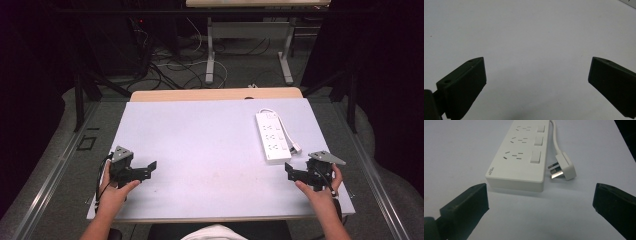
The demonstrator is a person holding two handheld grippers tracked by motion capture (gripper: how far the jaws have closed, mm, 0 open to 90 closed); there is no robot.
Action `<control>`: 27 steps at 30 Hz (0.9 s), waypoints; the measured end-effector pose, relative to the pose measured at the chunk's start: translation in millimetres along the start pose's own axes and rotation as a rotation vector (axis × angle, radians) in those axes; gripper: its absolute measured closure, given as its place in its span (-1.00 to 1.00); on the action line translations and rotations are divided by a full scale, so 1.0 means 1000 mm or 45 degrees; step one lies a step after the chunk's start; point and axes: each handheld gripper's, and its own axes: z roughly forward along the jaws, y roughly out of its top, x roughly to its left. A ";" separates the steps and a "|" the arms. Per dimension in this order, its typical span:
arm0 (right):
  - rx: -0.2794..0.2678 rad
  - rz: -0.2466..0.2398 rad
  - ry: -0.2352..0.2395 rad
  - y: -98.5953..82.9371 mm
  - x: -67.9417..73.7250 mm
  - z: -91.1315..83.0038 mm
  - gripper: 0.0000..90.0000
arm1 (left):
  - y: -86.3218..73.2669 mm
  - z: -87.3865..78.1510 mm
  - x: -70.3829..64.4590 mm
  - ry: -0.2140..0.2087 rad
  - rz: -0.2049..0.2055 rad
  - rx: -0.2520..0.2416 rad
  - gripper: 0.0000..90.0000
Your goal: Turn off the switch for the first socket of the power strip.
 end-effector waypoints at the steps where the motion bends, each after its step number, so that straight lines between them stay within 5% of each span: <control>1: 0.000 0.000 0.001 0.000 0.000 0.000 -1.00 | 0.000 0.000 -0.001 0.000 0.016 0.005 -0.98; 5: -0.006 0.011 0.001 0.001 0.000 0.000 -1.00 | -0.001 0.000 -0.005 -0.004 0.050 0.019 -0.98; 27: -0.015 -0.011 0.016 0.009 0.004 0.000 -0.95 | -0.005 0.003 -0.011 -0.040 0.016 0.025 -0.99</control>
